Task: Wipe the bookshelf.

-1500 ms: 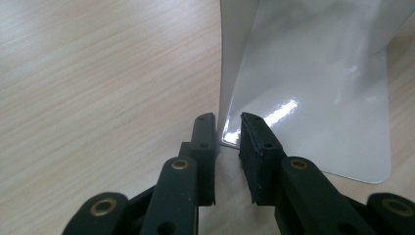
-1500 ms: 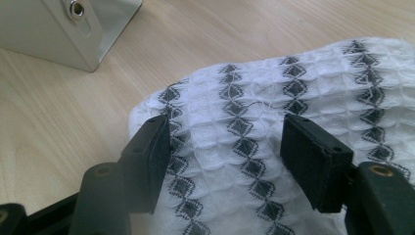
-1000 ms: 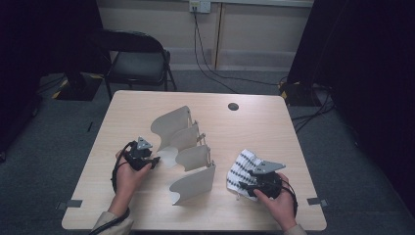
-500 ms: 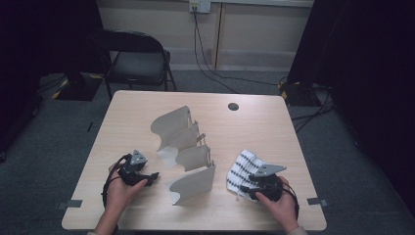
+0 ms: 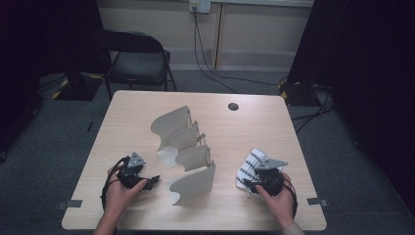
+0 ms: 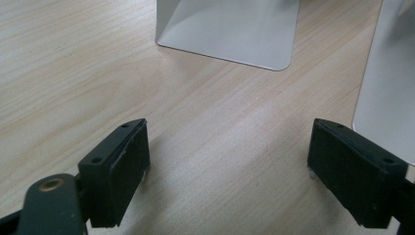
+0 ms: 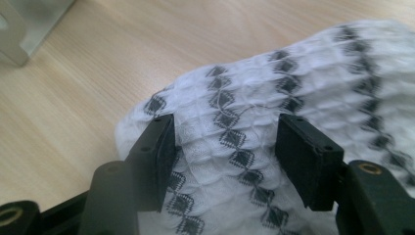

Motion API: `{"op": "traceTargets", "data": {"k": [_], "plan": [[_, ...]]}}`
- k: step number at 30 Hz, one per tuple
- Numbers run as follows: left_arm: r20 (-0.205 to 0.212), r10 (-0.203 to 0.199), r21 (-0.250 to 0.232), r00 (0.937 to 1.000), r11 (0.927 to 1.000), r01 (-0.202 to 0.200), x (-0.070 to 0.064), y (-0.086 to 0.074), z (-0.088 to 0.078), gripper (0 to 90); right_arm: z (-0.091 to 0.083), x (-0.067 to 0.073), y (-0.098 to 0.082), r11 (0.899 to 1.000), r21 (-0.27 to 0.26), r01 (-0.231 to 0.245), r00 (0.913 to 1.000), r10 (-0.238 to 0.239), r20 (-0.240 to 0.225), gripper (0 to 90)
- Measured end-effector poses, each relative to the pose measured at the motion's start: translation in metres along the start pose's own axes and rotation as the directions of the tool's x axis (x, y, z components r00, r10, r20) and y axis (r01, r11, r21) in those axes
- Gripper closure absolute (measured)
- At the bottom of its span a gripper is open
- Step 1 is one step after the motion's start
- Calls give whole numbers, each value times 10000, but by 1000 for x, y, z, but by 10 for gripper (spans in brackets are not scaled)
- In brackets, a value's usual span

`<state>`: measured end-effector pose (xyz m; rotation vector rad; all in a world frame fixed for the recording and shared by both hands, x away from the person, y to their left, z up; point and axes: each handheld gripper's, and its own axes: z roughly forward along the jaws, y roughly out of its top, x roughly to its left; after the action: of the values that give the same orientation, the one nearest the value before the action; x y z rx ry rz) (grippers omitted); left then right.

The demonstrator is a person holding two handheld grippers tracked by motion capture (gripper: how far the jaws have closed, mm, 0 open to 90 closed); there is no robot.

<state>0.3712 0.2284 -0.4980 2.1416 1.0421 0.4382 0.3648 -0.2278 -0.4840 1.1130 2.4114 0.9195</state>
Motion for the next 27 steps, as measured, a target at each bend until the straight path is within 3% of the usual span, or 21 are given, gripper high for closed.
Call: {"op": "traceTargets", "data": {"k": [6, 10, 12, 19, 23, 27], "plan": [[-37, -29, -236, 10000, 9997, 28, 0, -2, 1, 136, 18, 9, 15, 9986, -385, 370, 9978, -390, -527, 418], [-44, -28, -285, 10000, 9996, 26, 0, -2, 2, 129, 27, 20, 22, 9938, -664, 887, 9895, -956, -1088, 415], [-59, 14, -258, 10000, 9997, -15, 0, -2, 2, 126, 26, 24, 24, 9925, -663, 1025, 9889, -1089, -1007, 382], [10, -14, -236, 10000, 9997, 15, 1, -2, 2, 121, 1, 29, 19, 9933, -877, 751, 9937, -819, -767, 362], [31, -52, -232, 10000, 9997, 53, 0, -2, 2, 120, 0, 27, 6, 9937, -241, 1091, 9921, -1103, -596, 375], [18, -68, -244, 10000, 9997, 69, 0, -2, 2, 119, -3, 18, -4, 9966, -121, 810, 9941, -816, -718, 375]]}}
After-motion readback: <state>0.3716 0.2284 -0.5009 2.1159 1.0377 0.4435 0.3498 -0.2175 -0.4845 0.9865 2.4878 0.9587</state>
